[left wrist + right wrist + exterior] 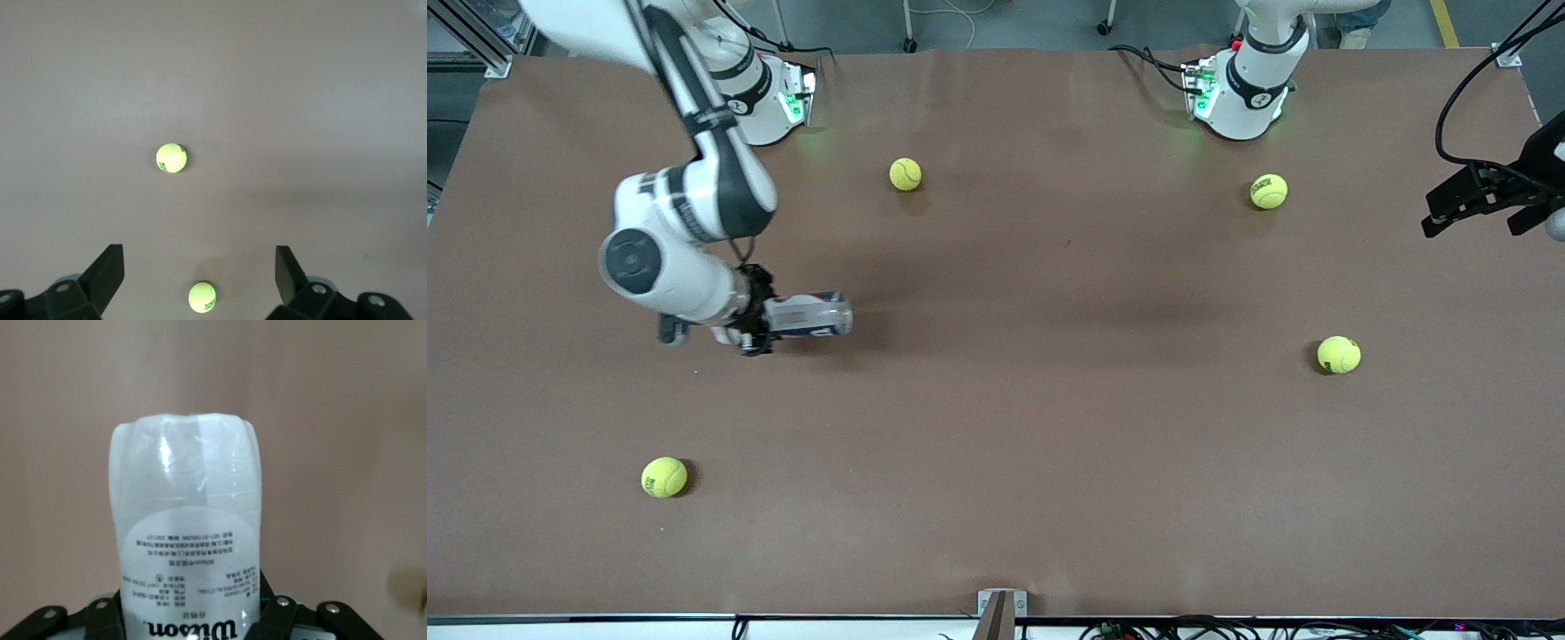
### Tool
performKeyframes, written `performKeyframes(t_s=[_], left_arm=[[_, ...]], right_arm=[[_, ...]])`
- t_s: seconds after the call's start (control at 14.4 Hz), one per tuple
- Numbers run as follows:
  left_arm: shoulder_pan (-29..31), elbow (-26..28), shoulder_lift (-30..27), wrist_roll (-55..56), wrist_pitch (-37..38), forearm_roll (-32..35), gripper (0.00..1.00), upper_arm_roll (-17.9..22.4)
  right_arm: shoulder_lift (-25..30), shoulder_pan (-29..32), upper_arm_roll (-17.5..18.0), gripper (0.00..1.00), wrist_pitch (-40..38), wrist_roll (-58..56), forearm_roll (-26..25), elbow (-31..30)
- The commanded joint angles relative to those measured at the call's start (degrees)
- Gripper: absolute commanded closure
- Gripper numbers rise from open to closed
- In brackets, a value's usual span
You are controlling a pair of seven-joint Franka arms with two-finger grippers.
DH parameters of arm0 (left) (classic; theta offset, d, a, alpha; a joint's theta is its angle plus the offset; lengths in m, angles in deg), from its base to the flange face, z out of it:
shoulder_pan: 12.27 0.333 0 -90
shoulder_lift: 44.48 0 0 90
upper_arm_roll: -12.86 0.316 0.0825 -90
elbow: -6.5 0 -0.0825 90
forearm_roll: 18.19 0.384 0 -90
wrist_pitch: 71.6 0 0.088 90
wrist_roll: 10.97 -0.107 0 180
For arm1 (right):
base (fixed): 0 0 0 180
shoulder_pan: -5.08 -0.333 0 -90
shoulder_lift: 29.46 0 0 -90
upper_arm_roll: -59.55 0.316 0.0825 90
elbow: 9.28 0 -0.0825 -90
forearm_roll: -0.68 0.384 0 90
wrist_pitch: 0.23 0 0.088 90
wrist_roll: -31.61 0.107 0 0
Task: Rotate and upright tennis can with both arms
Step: 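Grasp the can end with the right gripper and slide it across the table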
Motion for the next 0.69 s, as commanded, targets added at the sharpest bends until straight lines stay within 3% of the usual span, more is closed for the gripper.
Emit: performKeyframes(t_s=[0.0,0.21,0.62], left_arm=[[0.3,-0.8,0.1,-1.0,0.3,-0.6,0.00,-0.1],[0.3,-0.8,0.1,-0.7,0.4,-0.6,0.00,-0.1],[0.1,-0.7,0.1,-0.9,0.4,-0.6,0.00,-0.1]], right_arm=[[-2.2,-6.4,-0.7,0.38,-1.3,5.7,0.7,6.5],[-6.1,-12.3,-0.7,0.38,-0.6,9.7,0.6,11.7],[-22.0,-20.8,-0.8,0.38,0.7,20.0,-0.3,29.3]])
